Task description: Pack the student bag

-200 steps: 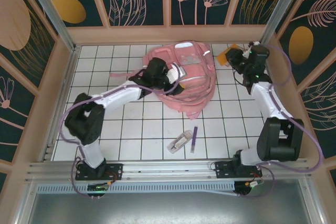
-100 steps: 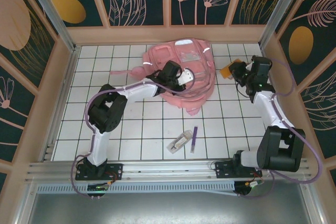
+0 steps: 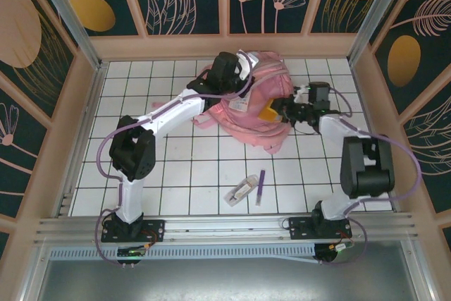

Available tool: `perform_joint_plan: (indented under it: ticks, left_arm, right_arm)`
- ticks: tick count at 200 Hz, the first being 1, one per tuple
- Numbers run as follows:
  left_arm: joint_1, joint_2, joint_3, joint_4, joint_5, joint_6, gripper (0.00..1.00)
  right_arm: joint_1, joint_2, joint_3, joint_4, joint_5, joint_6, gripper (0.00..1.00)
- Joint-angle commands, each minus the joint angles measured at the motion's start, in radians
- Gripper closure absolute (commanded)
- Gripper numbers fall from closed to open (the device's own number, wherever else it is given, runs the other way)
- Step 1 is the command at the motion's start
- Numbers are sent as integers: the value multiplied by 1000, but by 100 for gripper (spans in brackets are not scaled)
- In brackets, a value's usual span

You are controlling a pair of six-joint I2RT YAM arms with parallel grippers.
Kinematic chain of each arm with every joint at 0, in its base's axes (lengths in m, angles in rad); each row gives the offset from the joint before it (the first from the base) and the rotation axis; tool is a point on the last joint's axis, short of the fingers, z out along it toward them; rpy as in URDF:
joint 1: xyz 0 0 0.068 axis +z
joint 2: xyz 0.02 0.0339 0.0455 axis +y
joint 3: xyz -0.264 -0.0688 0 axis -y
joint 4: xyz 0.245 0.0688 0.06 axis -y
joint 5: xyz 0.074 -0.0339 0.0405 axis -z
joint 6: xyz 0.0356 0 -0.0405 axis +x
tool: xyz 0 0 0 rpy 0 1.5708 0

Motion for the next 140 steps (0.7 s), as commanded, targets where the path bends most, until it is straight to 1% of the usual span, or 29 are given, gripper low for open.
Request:
perform_joint_plan:
  ticks: [1, 14, 23, 33, 44, 54, 67, 82, 91, 105, 115, 131, 136, 140]
  left_arm:
    - [-12, -40, 90, 133, 136, -178, 100]
    - [-11, -42, 96, 134, 158, -198, 100]
    - [-11, -47, 88, 142, 166, -192, 100]
    - [-11, -55, 79, 144, 161, -186, 100]
    - [-12, -68, 75, 140, 144, -192, 100]
    - [-12, -84, 57, 157, 138, -198, 100]
    - [-12, -100, 11, 206, 141, -199, 100]
    - [-13, -111, -28, 241, 128, -195, 100]
    - [-13, -112, -30, 237, 115, -197, 100]
    - [-12, -112, -30, 227, 114, -193, 100]
    - [-11, -109, -30, 222, 121, -179, 100]
    - [-12, -106, -25, 210, 123, -151, 100]
    - [-11, -108, -22, 204, 121, -147, 100]
    - [-13, -108, -18, 199, 119, -147, 100]
  right_arm:
    - [36, 146, 56, 392, 110, 281, 75]
    - [46, 234, 96, 516, 208, 341, 64]
    - [47, 292, 150, 538, 246, 339, 59]
    - [52, 351, 205, 539, 249, 347, 55]
    - [58, 392, 251, 509, 227, 377, 47]
    - [64, 386, 250, 485, 222, 376, 41]
    - [63, 340, 240, 337, 252, 305, 38]
    - [56, 272, 244, 100, 314, 173, 38]
    - [49, 240, 245, -7, 331, 107, 37]
    - [35, 205, 225, -86, 290, 44, 37]
    - [23, 190, 206, -122, 256, 17, 40]
    - [14, 179, 195, -164, 247, -30, 50]
    - [14, 180, 192, -157, 247, -39, 57]
    - [13, 183, 193, -143, 243, -40, 67]
